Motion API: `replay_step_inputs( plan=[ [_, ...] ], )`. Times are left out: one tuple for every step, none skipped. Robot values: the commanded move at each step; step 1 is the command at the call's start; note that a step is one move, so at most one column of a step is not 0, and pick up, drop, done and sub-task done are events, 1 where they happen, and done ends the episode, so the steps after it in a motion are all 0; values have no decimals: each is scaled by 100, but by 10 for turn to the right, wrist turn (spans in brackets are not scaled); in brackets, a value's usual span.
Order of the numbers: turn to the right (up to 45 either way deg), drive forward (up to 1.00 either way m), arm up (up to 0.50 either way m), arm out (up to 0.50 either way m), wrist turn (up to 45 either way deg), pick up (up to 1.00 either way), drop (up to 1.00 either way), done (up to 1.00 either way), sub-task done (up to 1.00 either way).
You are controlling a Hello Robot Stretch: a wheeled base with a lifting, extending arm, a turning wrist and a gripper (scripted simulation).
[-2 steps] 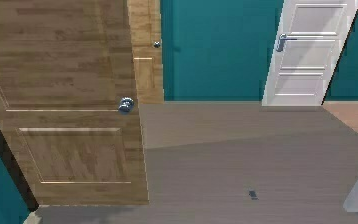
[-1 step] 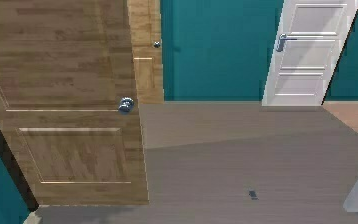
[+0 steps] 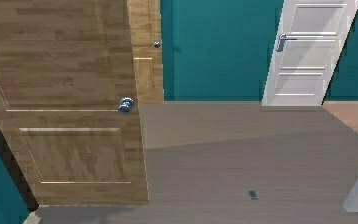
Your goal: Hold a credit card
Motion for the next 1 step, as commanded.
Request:
replay_step_inputs(
  plan=[
    [0, 0, 0, 0, 360, 0, 0, 0, 0]
  ],
)
